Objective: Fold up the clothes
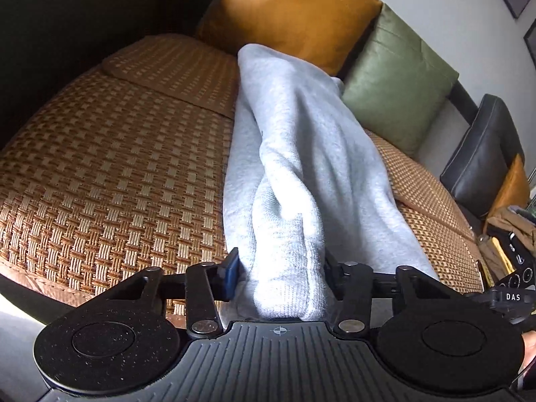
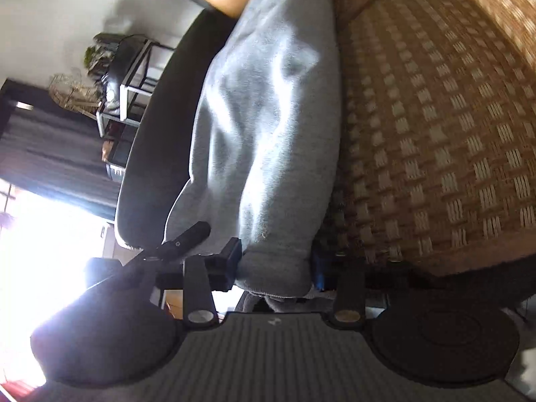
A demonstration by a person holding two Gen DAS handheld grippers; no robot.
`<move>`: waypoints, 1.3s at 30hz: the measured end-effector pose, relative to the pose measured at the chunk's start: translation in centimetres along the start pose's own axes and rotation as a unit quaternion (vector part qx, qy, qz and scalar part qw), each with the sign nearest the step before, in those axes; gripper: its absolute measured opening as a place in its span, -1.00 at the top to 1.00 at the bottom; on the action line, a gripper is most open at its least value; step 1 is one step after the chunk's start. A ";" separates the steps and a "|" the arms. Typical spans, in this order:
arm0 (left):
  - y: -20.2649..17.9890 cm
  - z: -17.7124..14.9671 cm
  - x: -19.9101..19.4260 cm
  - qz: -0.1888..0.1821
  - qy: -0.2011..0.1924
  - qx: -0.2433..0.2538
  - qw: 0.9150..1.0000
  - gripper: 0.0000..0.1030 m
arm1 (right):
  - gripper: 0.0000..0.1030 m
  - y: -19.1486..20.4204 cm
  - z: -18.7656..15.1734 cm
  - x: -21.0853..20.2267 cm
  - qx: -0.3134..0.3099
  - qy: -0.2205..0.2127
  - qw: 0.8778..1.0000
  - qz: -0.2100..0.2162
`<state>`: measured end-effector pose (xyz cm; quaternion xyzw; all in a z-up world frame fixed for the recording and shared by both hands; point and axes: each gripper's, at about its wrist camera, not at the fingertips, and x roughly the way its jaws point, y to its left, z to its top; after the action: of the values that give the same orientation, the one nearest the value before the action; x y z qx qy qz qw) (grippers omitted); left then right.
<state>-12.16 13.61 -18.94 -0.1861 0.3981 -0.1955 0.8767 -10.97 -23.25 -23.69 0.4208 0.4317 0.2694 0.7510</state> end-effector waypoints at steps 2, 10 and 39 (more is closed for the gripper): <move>-1.0 0.1 -0.3 -0.021 -0.002 -0.004 1.000 0.24 | 0.21 1.0 0.6 -1.3 -0.028 -0.009 1.000 0.004; -4.2 -3.5 1.9 -0.012 0.021 0.016 1.000 -0.47 | 0.10 -1.0 1.5 -5.4 -0.060 -0.013 0.994 -0.087; -7.1 -6.4 -3.9 -0.036 0.023 -0.107 0.993 0.24 | 0.20 2.6 -1.0 -9.7 -0.019 0.027 0.999 -0.016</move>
<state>-20.86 8.37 -16.98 -0.2884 0.4296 -0.1871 0.8350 -16.65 -29.02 -17.58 0.3922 0.4535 0.2763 0.7511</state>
